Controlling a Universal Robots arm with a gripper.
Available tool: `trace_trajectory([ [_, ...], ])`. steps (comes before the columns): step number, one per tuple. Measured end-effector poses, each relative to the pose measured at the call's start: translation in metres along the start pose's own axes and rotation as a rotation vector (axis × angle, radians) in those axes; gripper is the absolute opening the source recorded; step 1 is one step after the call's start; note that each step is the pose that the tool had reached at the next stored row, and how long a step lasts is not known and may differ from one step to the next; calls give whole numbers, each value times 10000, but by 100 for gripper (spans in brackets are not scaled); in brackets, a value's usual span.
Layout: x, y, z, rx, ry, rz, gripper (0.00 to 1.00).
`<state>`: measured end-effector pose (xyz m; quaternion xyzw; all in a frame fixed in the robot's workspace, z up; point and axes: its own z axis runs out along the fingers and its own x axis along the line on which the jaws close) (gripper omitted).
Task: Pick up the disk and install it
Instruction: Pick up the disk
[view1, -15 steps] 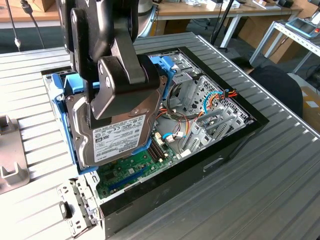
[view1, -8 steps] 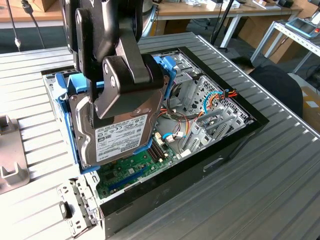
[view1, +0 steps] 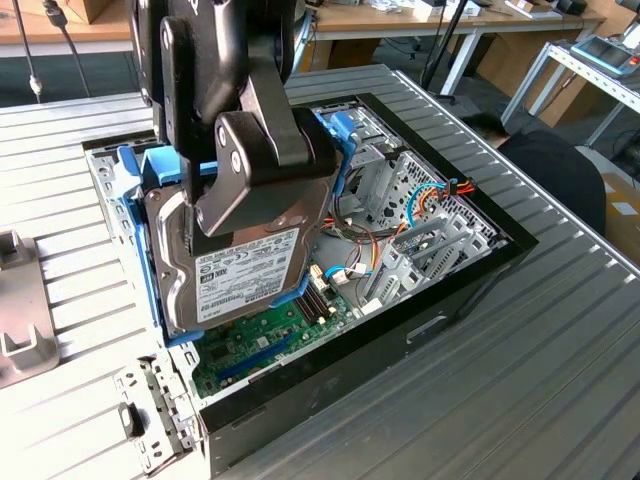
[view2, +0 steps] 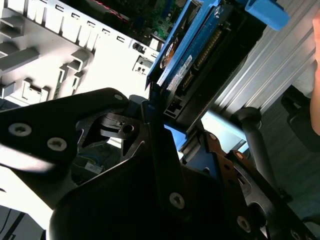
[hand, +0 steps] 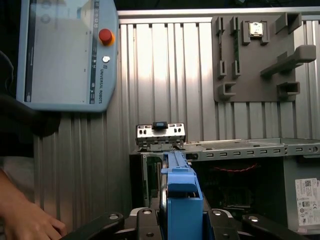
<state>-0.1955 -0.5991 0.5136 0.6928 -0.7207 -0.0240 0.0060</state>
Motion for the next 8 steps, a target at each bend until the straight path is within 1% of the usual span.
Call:
trace_trajectory([
  [8, 2, -25, 0, 0, -1, 0, 37],
])
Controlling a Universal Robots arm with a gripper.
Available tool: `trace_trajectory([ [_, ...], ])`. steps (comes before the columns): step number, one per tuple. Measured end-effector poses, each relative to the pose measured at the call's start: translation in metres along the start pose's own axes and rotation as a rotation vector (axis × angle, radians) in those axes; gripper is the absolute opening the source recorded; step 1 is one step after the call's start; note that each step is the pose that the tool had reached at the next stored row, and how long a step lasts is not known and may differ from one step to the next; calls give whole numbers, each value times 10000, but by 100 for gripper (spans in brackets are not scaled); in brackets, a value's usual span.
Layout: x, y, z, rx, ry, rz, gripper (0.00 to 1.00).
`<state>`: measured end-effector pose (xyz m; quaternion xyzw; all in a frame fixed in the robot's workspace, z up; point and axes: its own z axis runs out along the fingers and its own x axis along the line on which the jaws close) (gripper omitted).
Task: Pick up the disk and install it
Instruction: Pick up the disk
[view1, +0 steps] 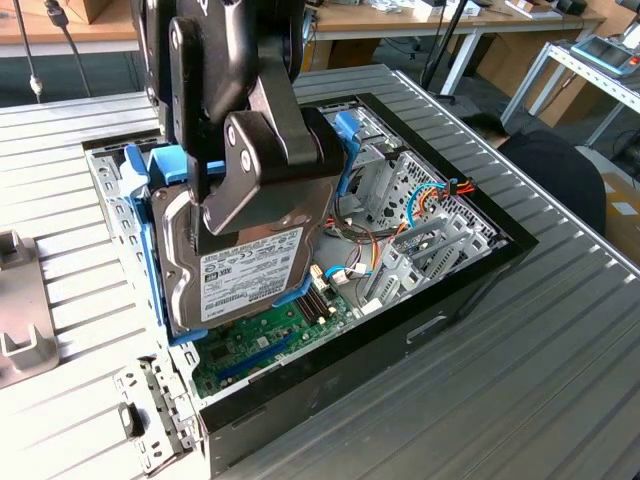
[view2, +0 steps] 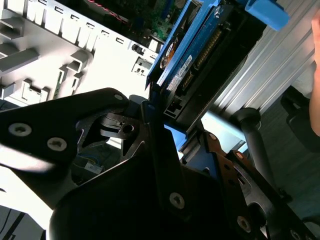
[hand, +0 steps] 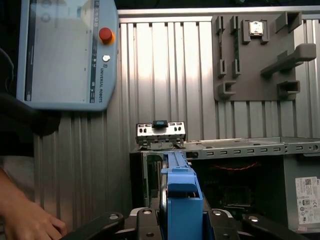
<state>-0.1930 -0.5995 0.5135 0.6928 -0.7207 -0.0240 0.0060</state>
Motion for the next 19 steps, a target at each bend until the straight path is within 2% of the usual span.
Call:
trace_trajectory([
  [19, 4, -56, -2, 0, 0, 0, 37],
])
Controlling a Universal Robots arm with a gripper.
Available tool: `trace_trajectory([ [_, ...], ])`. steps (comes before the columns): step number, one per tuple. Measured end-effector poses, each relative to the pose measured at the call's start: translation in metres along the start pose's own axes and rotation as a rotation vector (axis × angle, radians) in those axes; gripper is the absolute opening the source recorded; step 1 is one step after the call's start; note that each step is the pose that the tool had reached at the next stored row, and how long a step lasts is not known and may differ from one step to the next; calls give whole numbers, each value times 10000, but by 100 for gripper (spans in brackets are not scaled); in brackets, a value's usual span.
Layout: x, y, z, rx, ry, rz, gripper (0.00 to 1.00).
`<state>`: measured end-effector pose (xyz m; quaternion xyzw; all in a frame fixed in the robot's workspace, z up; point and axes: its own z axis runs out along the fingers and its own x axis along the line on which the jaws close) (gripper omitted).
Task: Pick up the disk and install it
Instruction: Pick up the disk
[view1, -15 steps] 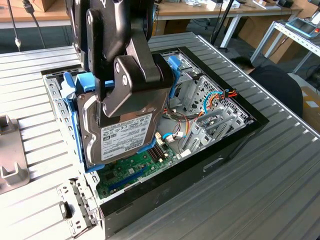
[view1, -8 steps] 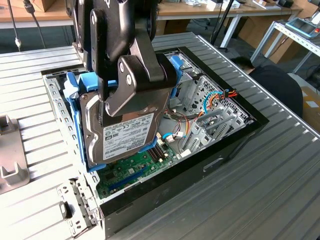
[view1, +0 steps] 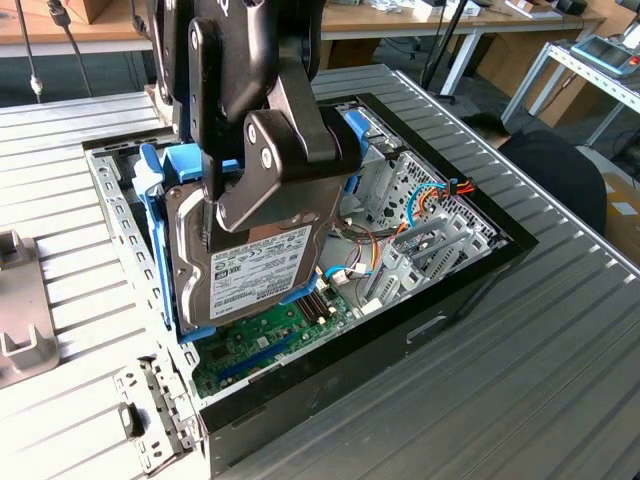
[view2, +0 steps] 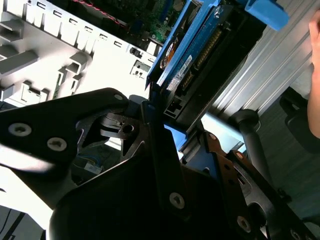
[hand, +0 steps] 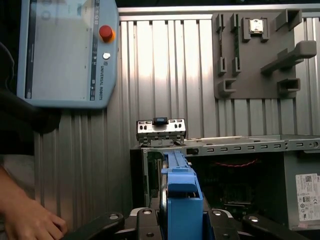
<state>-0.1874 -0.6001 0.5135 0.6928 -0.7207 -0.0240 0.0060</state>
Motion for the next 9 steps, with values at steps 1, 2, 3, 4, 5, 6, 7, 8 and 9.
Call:
trace_trajectory([
  [1, 0, -2, -1, -1, 1, 0, 37],
  [2, 0, -4, 0, 0, -1, 0, 37],
  [3, 0, -7, 0, 0, 0, 0, 37],
  [4, 0, -9, 0, 0, 0, 0, 37],
  [5, 1, -11, -1, 0, 0, 0, 37],
  [6, 1, -13, 0, 0, 0, 0, 37],
  [7, 1, -15, -1, 0, 0, 0, 37],
  [8, 1, -18, -1, 0, 1, 0, 37],
  [9, 2, -20, -1, 0, 0, 0, 37],
])
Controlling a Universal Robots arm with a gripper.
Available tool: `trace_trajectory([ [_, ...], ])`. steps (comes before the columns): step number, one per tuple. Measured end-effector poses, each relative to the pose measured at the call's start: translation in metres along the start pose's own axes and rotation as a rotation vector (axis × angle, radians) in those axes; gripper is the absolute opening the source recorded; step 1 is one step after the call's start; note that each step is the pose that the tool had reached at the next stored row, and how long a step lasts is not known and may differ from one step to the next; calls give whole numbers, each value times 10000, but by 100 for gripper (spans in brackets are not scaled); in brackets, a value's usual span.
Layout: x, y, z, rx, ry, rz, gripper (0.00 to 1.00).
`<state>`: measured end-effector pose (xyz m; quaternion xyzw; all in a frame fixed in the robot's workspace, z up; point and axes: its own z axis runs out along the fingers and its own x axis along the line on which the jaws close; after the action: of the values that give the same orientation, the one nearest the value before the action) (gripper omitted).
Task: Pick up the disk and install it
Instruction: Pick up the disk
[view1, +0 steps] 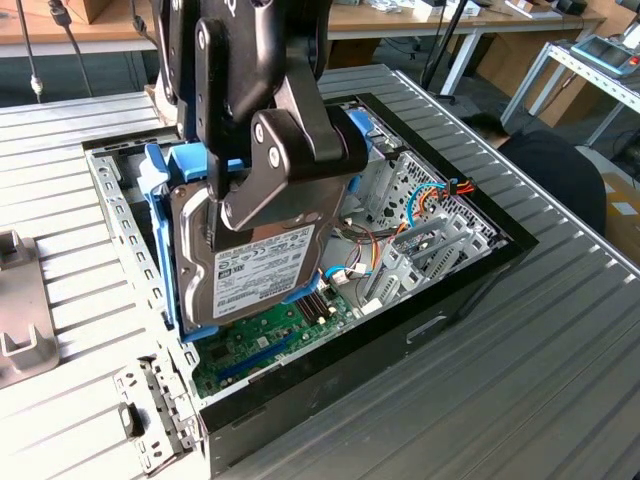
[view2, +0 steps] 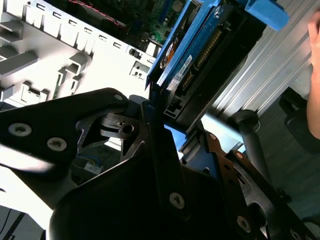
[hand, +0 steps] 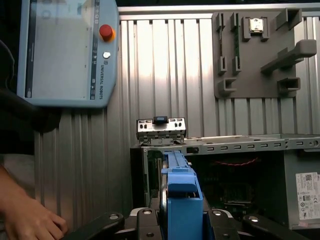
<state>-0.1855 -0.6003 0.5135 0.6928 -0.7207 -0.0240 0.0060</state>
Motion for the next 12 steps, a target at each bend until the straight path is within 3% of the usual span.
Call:
trace_trajectory([
  [12, 2, -29, -1, 0, 0, -1, 37],
])
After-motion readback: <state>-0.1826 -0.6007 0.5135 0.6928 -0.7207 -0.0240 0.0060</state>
